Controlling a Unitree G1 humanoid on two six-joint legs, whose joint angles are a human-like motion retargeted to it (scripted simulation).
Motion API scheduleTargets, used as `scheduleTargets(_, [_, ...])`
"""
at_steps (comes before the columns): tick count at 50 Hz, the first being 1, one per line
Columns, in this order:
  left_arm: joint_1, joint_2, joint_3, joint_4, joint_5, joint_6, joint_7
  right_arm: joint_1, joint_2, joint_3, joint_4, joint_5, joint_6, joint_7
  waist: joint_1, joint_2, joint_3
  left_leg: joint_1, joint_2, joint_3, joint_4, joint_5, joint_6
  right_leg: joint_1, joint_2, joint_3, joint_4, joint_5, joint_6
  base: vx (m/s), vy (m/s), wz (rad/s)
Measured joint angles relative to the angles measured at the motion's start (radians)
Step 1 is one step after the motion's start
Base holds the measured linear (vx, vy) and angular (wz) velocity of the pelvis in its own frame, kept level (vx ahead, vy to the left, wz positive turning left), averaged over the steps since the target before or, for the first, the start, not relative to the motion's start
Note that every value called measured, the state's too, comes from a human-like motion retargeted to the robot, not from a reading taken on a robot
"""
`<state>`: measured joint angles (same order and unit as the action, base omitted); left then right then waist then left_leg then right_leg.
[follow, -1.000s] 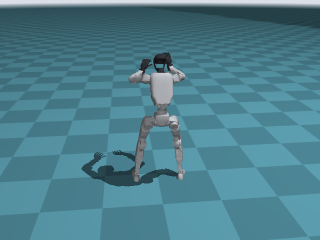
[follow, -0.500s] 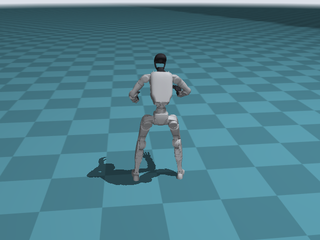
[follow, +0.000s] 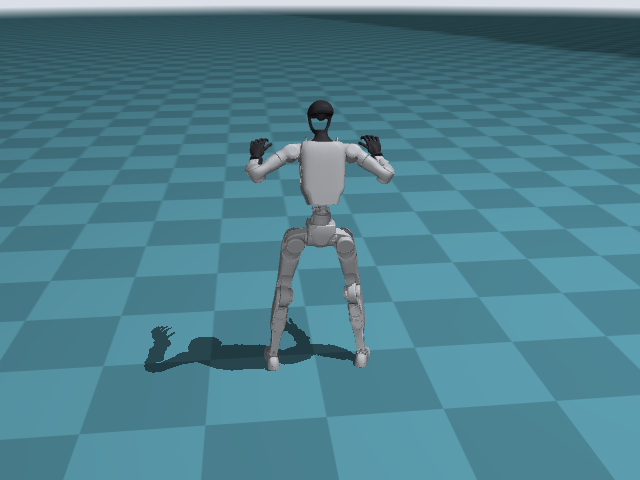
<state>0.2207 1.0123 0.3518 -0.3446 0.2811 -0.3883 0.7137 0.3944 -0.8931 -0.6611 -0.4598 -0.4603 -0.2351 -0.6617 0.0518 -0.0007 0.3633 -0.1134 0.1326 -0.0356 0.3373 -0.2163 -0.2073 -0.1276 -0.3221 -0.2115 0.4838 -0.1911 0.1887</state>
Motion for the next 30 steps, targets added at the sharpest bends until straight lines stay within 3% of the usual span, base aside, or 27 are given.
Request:
scheduleTargets(5, [0.017,0.088,0.051,-0.043,0.018,-0.005,-0.044,0.003,-0.076,-0.053,-0.036,0.005,-0.018,0.058,0.009,-0.012,-0.101,0.035,0.004,0.009,-0.023,-0.005,0.001,0.039,0.007,-0.004,-0.038,0.007,0.015,0.18,0.01,-0.06])
scheduleTargets(15, [0.057,0.057,0.122,-0.092,-0.023,-0.008,-0.146,0.061,-0.083,-0.144,-0.097,0.055,-0.016,0.132,0.04,-0.024,-0.221,0.088,0.001,0.021,-0.068,-0.009,0.002,0.105,0.01,-0.018,-0.115,0.022,0.035,0.13,0.03,-0.02])
scheduleTargets(25, [0.148,0.164,0.189,-0.107,-0.133,-0.012,-0.475,0.188,-0.164,-0.235,-0.122,0.17,-0.043,0.495,0.051,-0.033,-0.34,0.135,-0.005,0.029,-0.189,0.028,0.0,0.157,0.017,-0.049,-0.237,0.061,0.051,0.09,0.02,0.03])
scheduleTargets(30, [0.203,0.212,0.226,-0.114,-0.172,0.0,-0.563,0.225,-0.193,-0.262,-0.124,0.214,-0.033,0.573,0.05,-0.033,-0.392,0.161,-0.005,0.041,-0.264,0.05,0.004,0.17,0.022,-0.056,-0.294,0.079,0.06,0.07,0.01,-0.05])
